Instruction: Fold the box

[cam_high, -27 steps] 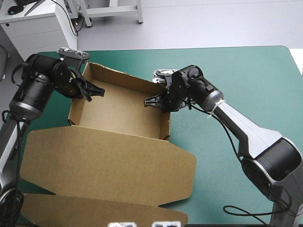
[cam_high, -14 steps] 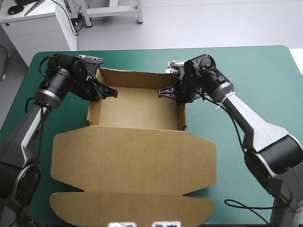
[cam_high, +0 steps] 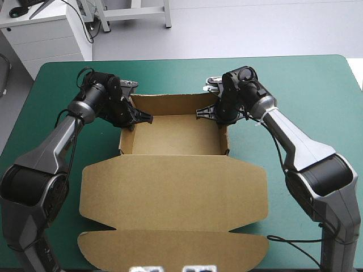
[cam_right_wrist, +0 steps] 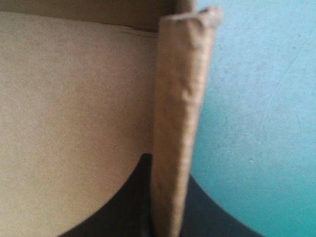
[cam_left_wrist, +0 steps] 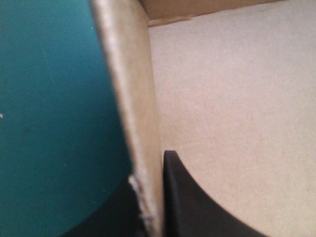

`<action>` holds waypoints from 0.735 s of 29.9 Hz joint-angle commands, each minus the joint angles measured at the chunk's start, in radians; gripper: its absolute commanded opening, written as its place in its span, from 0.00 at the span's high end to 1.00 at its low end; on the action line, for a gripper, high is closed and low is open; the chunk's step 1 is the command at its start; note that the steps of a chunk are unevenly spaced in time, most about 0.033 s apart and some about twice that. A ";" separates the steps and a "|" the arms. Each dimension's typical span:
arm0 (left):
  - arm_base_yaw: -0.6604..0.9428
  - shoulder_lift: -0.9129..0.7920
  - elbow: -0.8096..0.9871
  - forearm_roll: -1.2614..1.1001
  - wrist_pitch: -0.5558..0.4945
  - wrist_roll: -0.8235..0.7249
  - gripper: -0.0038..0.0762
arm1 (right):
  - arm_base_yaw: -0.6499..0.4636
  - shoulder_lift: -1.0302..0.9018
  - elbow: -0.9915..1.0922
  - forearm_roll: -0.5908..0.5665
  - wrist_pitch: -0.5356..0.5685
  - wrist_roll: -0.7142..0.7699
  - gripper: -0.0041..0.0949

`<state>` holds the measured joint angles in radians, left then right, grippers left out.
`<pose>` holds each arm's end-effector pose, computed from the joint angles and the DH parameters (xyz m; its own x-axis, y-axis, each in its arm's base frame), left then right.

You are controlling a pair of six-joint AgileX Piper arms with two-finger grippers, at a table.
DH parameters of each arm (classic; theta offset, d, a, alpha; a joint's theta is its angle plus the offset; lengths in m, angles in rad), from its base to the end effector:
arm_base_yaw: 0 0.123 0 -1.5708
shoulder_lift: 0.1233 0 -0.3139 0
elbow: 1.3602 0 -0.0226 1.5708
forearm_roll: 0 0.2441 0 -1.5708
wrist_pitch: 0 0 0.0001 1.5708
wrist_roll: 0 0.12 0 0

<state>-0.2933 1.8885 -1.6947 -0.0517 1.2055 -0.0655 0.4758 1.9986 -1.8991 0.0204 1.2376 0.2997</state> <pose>0.3906 -0.1240 0.2875 -0.9473 0.1986 -0.2515 0.2219 0.9727 -0.0680 0.3958 0.2066 0.2962 -0.9440 -0.1472 -0.2954 -0.1874 0.9758 0.1126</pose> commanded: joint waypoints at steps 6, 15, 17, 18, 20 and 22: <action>-0.016 -0.011 -0.028 -0.054 -0.006 0.035 0.96 | 0.004 0.003 -0.042 0.068 -0.157 -0.021 0.98; -0.016 0.010 -0.028 -0.054 -0.010 0.035 0.96 | 0.004 0.020 -0.042 0.050 -0.157 -0.032 0.97; -0.016 0.010 -0.028 -0.054 -0.018 0.056 0.96 | 0.004 0.020 -0.042 0.030 -0.152 -0.028 0.96; -0.016 0.010 -0.028 -0.054 -0.020 0.084 0.96 | 0.004 0.020 -0.042 0.020 -0.147 -0.028 0.94; -0.016 0.010 -0.028 -0.054 -0.020 0.124 0.96 | 0.004 0.020 -0.042 0.005 -0.141 -0.028 0.88; -0.016 0.010 -0.028 -0.054 -0.022 0.128 0.96 | 0.004 0.020 -0.042 -0.008 -0.141 -0.028 0.77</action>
<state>-0.2923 1.9477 -1.6947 -0.0426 1.1695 -0.0079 0.4736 2.0788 -1.9007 0.0000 1.1822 0.2947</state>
